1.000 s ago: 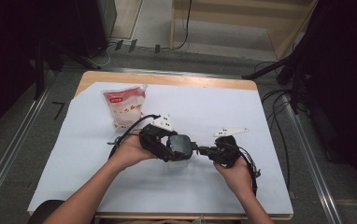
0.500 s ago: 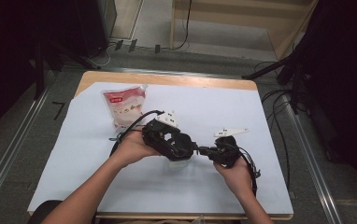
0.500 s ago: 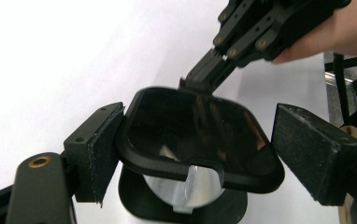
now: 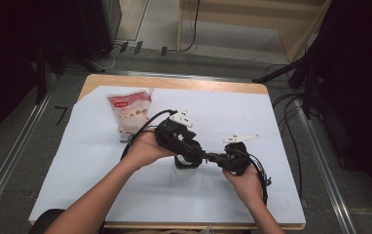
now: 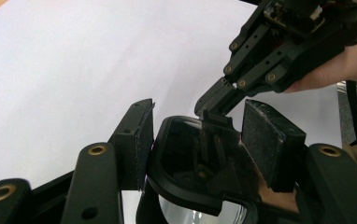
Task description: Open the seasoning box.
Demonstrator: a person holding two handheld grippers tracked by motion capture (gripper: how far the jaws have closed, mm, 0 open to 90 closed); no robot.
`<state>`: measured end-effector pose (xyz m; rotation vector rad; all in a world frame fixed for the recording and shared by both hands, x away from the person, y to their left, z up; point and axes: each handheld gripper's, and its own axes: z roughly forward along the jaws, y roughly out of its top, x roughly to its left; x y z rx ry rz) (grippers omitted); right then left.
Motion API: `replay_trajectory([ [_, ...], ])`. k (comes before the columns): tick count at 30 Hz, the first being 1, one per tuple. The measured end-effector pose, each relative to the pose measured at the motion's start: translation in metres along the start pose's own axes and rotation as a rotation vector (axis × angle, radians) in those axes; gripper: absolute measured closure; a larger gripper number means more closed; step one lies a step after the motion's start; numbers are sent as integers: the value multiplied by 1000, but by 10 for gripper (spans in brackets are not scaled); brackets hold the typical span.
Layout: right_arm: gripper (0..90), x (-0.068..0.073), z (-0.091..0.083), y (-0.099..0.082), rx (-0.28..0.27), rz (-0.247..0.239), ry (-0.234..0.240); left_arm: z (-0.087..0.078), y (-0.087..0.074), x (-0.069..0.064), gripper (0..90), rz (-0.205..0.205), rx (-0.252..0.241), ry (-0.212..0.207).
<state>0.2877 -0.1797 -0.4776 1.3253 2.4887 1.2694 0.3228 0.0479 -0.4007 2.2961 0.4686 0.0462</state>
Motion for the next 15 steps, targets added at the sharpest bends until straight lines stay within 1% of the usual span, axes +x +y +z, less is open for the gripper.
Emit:
replay_trajectory([
  [1, 900, 0, 0, 0, -1, 1, 1, 0, 1, 0, 451, 9, 2, 1],
  [3, 900, 0, 0, 0, -1, 0, 1, 1, 3, 0, 451, 8, 11, 7],
  [4, 900, 0, 0, 0, -1, -1, 0, 1, 4, 1, 451, 9, 10, 2],
  [6, 900, 0, 0, 0, 0, 1, 0, 3, 7, 3, 455, -11, 7, 2],
  [7, 900, -1, 0, 0, 1, 3, -1, 4, 9, 3, 457, -18, -1, -8],
  [8, 900, -1, 0, 0, 3, 4, -1, 5, 12, 2, 460, -8, -2, -9],
  [9, 900, -1, 0, 0, 1, 5, -1, 7, 14, 1, 461, 0, -3, -2],
  [11, 900, -1, -1, 1, -5, 0, -1, 10, 18, 0, 461, 4, -2, -2],
  [12, 900, 0, -1, 1, -6, 1, -1, 10, 20, 0, 462, 11, 8, 0],
  [13, 900, 0, -1, 1, -7, -2, -1, 11, 22, -1, 463, 3, 4, -7],
  [15, 900, -1, -1, 1, -9, 1, 3, 13, 26, -2, 463, 12, 4, -6],
])
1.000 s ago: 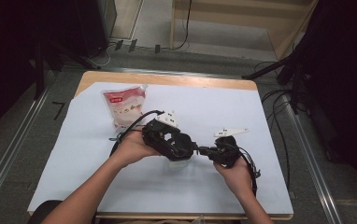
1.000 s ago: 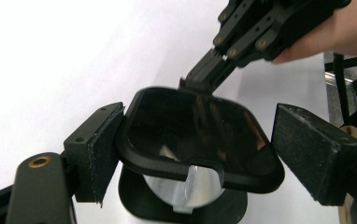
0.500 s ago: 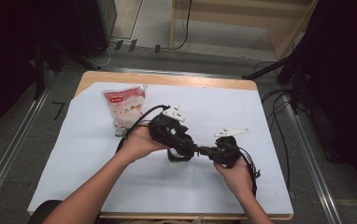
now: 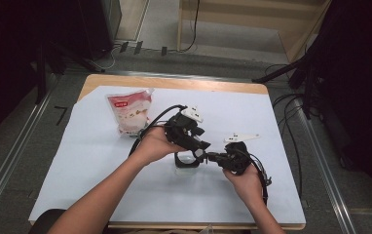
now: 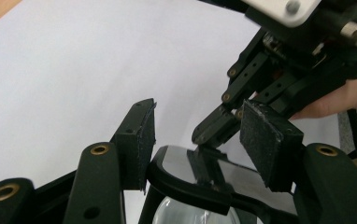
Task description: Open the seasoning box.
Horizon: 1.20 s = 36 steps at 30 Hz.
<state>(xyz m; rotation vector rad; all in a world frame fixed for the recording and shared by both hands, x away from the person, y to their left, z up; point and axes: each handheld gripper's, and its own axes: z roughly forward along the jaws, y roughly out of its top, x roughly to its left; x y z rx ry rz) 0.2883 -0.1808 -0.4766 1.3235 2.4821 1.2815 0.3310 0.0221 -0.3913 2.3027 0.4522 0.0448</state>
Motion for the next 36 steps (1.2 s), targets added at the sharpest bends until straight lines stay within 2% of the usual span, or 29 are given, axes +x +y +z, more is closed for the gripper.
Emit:
replay_trajectory([
  [5, 900, 0, 0, 0, 1, -3, 2, 5, 10, 0, 456, -31, 0, -22],
  [9, 900, -1, -1, 0, -5, 3, 15, 8, 16, -2, 456, -12, 22, -23],
  [12, 900, -1, -5, 1, -18, 3, 19, 4, 18, 0, 453, -3, 24, -20],
  [16, 900, -3, -5, 1, -14, 2, 18, -7, 21, 3, 436, -6, 9, -4],
  [21, 900, -2, -3, 0, -8, 0, 13, -30, 20, 8, 432, -3, -20, 13],
  [23, 900, -1, -3, 0, -5, 0, 15, -40, 17, 10, 441, -8, -24, 21],
  [26, 900, -1, -2, 0, -2, -1, 13, -53, 9, 13, 466, 12, -18, 51],
  [28, 900, -1, -2, 0, -3, 0, 14, -61, 2, 16, 488, 0, -24, 59],
  [32, 900, -1, -1, 1, 1, -1, 13, -63, -13, 23, 597, -51, -42, 10],
  [34, 900, -1, -1, 1, 4, -1, 14, -59, -20, 25, 638, -88, -41, -31],
  [36, 900, -1, -1, 1, 3, -2, 15, -51, -24, 24, 703, -94, -22, -56],
])
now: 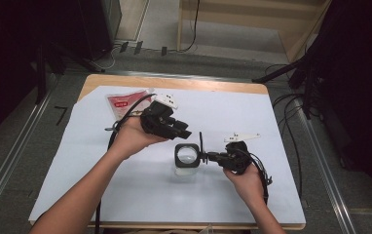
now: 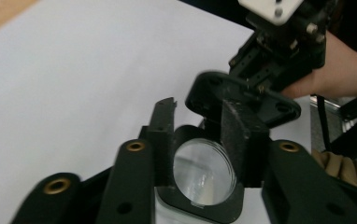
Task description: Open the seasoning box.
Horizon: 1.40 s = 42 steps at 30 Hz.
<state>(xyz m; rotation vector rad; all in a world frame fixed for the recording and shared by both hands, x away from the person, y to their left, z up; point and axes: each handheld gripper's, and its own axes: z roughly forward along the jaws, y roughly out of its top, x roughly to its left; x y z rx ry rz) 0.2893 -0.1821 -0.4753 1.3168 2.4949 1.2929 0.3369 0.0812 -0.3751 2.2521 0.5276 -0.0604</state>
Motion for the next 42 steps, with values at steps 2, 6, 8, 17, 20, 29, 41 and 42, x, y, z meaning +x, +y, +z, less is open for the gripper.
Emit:
replay_trajectory([
  [2, 900, 0, 0, 0, 0, 1, 0, 8, -3, -3, 779, 4, 22, -7],
  [6, 900, 0, 0, 0, -2, 2, 2, 21, 0, -13, 834, 9, 22, -65],
  [8, 900, -1, 1, 0, 2, 4, 3, 27, 4, -19, 858, 16, 31, -76],
  [17, 900, 1, 0, -1, 2, -8, -16, 50, 15, -22, 874, -4, 60, -98],
  [20, 900, 1, 0, -1, 2, -5, -18, 55, 18, -23, 869, 2, 66, -100],
  [29, 856, 0, -3, -1, -17, -10, -28, 44, 14, -17, 760, -35, 29, -117],
  [41, 701, -11, -25, -1, -67, 11, -59, 12, -5, -3, 550, -56, 16, -41],
  [42, 679, -10, -26, -2, -70, 12, -54, 9, -8, -2, 542, -60, 8, -40],
])
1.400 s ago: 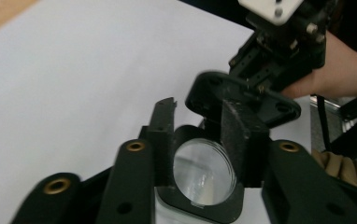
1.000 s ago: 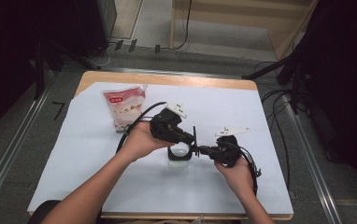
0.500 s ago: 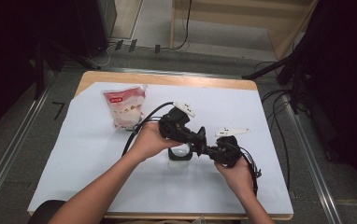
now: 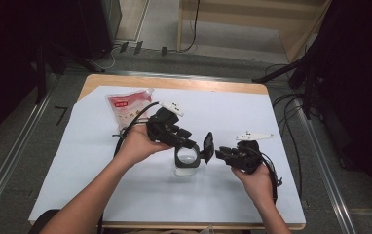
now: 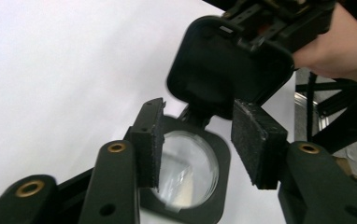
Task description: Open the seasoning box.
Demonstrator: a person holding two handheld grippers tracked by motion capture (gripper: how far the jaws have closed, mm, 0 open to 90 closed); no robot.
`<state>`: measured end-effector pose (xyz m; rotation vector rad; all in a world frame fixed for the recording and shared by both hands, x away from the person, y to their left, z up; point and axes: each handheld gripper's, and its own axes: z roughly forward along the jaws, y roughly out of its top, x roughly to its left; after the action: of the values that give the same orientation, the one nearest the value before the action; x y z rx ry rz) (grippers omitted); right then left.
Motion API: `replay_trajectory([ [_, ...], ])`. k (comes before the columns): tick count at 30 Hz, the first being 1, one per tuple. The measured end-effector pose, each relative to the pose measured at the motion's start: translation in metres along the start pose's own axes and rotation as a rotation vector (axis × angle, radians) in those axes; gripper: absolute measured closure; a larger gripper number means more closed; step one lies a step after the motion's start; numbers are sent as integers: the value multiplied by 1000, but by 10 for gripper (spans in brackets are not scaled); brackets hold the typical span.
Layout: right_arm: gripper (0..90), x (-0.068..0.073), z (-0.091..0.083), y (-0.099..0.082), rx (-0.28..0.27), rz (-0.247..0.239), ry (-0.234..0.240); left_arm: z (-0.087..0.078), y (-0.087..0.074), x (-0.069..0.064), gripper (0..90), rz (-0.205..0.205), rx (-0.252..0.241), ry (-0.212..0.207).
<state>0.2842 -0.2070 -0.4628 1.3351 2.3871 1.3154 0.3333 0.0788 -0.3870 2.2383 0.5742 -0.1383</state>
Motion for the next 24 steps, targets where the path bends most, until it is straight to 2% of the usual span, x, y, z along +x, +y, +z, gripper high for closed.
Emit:
replay_trajectory([
  [3, 625, 3, -4, -4, -9, -9, -4, -8, -9, 5, 513, -19, -31, 3],
  [4, 619, 4, -5, -6, -7, -28, -17, -10, -12, 7, 506, -27, -37, 7],
  [6, 604, 7, -6, -9, -21, -63, -16, -14, -16, 9, 495, -34, -12, 23],
  [9, 597, 12, -8, -13, -41, -100, -2, -20, -22, 11, 484, -43, -4, 43],
  [13, 576, 20, -10, -15, -29, -78, 26, -30, -31, 15, 471, -57, 4, 64],
  [17, 549, 32, -16, -16, -28, -88, 35, -41, -39, 19, 448, -71, -15, 73],
  [24, 515, 43, -19, -24, -8, -69, 76, -57, -51, 24, 419, -89, -12, 111],
])
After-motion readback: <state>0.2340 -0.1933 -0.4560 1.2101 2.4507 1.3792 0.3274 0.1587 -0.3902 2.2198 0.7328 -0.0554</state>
